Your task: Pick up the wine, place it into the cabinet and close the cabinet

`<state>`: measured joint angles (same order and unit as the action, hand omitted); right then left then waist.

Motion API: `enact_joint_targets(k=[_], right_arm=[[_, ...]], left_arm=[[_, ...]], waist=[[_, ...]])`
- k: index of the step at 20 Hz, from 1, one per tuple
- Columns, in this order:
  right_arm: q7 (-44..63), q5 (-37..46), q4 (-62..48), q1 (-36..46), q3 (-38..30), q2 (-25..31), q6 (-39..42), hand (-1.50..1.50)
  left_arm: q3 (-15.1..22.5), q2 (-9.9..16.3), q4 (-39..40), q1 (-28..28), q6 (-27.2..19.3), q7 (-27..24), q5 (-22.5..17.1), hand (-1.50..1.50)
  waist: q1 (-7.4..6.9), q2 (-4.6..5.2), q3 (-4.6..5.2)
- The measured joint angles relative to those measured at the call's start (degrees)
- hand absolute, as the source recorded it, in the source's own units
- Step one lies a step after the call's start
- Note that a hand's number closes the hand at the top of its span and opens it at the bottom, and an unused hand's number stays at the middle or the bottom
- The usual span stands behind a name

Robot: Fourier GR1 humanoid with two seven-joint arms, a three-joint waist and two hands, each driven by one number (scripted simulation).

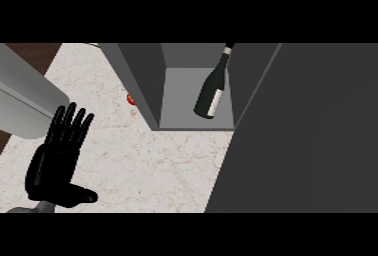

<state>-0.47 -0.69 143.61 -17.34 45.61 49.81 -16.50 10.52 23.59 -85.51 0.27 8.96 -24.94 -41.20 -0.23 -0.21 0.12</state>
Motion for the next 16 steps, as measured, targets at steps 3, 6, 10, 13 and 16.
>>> enact_joint_targets(k=[3,6,10,13,16], right_arm=[[0.84,0.03,-0.06,0.85,0.41,-0.28,0.49,1.5],[2.12,0.05,-0.14,2.09,0.71,-0.83,1.03,1.5],[3.7,0.04,-0.01,3.61,0.54,-0.89,1.75,1.5],[4.85,-0.08,-0.11,5.78,-0.46,-1.73,2.68,1.5],[6.14,-0.31,-0.28,7.97,-1.7,-3.11,3.57,1.5]], left_arm=[[-2.54,2.07,0.46,0.1,1.92,0.81,-1.82,-1.5],[-4.09,3.57,0.78,0.67,3.82,1.0,-2.72,-1.5],[-6.02,5.48,1.15,0.83,6.15,1.85,-4.32,-1.5],[-6.77,6.51,1.43,0.78,7.51,2.42,-4.91,-1.5],[-7.61,7.27,2.31,0.22,8.65,2.78,-5.52,-1.5]], waist=[[0.02,0.03,0.03],[-0.23,0.08,0.07],[-0.38,0.08,0.13],[-0.97,0.22,0.17],[-1.44,0.42,0.22]])
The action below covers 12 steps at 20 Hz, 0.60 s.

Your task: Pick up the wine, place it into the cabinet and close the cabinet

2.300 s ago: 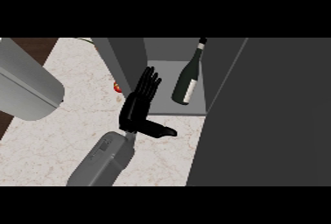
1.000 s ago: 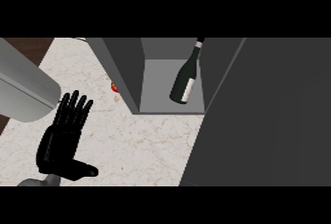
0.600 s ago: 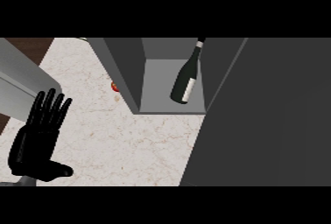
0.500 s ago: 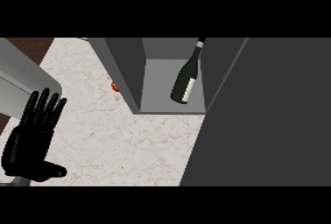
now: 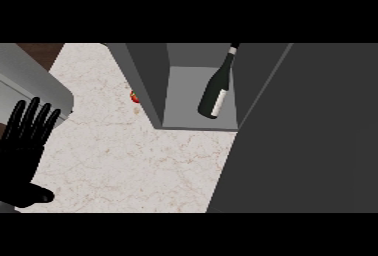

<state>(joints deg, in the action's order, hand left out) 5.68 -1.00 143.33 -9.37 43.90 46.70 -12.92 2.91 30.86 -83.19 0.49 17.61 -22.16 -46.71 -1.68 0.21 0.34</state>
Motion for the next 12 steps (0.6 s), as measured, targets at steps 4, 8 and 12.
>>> enact_joint_targets(k=[4,8,12], right_arm=[[2.06,-0.39,-0.51,3.19,-1.86,-2.96,0.7,1.5],[5.87,-0.83,-1.39,7.85,-3.76,-6.9,0.86,1.5],[10.62,-2.64,-4.49,14.52,-4.84,-12.48,0.62,1.5]], left_arm=[[-0.69,0.72,0.47,-0.59,1.22,0.36,-0.58,-1.5],[-1.11,1.0,1.1,-1.26,1.85,0.64,-0.85,-1.5],[-1.57,1.68,1.94,-2.05,3.18,1.38,-1.67,-1.5]], waist=[[-0.91,0.2,0.05],[-1.59,0.27,0.13],[-2.51,0.43,0.2]])
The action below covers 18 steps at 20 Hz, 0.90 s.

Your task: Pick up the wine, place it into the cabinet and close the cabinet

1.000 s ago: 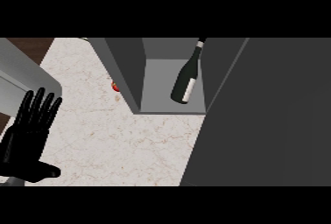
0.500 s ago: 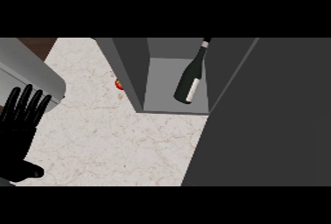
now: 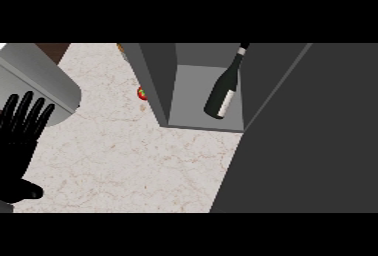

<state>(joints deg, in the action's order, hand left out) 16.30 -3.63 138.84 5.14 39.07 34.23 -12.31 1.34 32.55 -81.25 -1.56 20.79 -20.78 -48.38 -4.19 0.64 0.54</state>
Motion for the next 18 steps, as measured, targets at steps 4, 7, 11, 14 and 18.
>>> enact_joint_targets(k=[4,7,11,14,18], right_arm=[[6.16,-2.11,-4.45,9.36,2.39,-9.14,-1.24,1.5],[12.06,-2.15,-9.17,18.28,3.38,-17.68,-3.64,1.5],[16.67,-2.67,-20.21,31.1,1.35,-27.51,-6.03,1.5],[16.99,-4.63,-28.34,39.15,-0.93,-30.92,-8.02,1.5],[15.36,-9.29,-38.21,47.6,-4.7,-32.95,-9.98,1.5]], left_arm=[[-0.58,0.72,0.77,-0.22,1.13,0.64,-0.62,-1.5],[-1.37,1.11,1.51,0.06,1.96,0.59,-1.0,-1.5],[-2.66,1.37,2.91,0.34,2.7,0.13,-0.93,-1.5],[-3.78,1.65,3.81,0.17,3.44,0.84,-1.59,-1.5],[-5.15,1.72,5.1,0.21,4.59,0.76,-1.32,-1.5]], waist=[[-0.33,-0.1,-0.03],[0.12,-0.36,-0.06],[1.01,-0.44,-0.23],[1.81,-0.48,-0.35],[2.32,-0.49,-0.42]])
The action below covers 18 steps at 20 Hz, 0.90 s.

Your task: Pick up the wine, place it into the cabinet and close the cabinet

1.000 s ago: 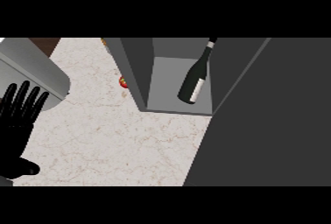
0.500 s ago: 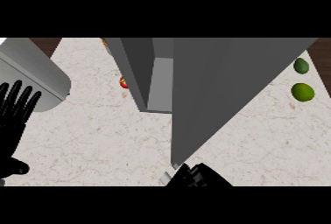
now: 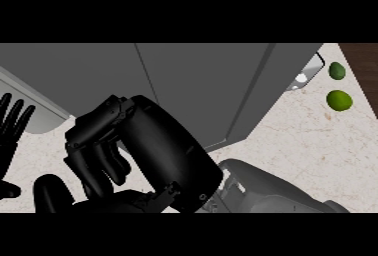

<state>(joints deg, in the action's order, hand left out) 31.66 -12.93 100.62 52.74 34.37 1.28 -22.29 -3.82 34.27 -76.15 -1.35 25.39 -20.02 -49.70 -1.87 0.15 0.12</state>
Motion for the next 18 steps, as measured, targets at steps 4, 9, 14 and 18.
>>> enact_joint_targets(k=[4,9,14,18], right_arm=[[-3.75,-4.2,-7.28,2.86,-1.95,-0.79,-0.46,1.5],[-6.89,-7.28,-13.51,3.2,-6.3,-1.16,1.62,1.5],[-13.2,-7.32,-21.3,1.86,-10.14,-1.08,7.31,1.5],[-15.84,-7.11,-24.39,2.04,-11.56,-1.29,11.35,1.5]], left_arm=[[-1.27,-0.12,0.51,0.52,1.04,0.19,0.59,-1.5],[-2.23,-1.5,1.17,0.92,1.67,-0.46,2.43,-1.5],[-3.34,-2.16,2.0,-0.12,2.16,-0.22,3.49,-1.5],[-4.12,-2.4,1.88,-1.08,2.23,1.2,3.08,-1.5]], waist=[[0.44,-0.04,-0.05],[0.93,-0.08,-0.08],[1.12,-0.24,-0.07],[1.06,-1.04,0.07]])
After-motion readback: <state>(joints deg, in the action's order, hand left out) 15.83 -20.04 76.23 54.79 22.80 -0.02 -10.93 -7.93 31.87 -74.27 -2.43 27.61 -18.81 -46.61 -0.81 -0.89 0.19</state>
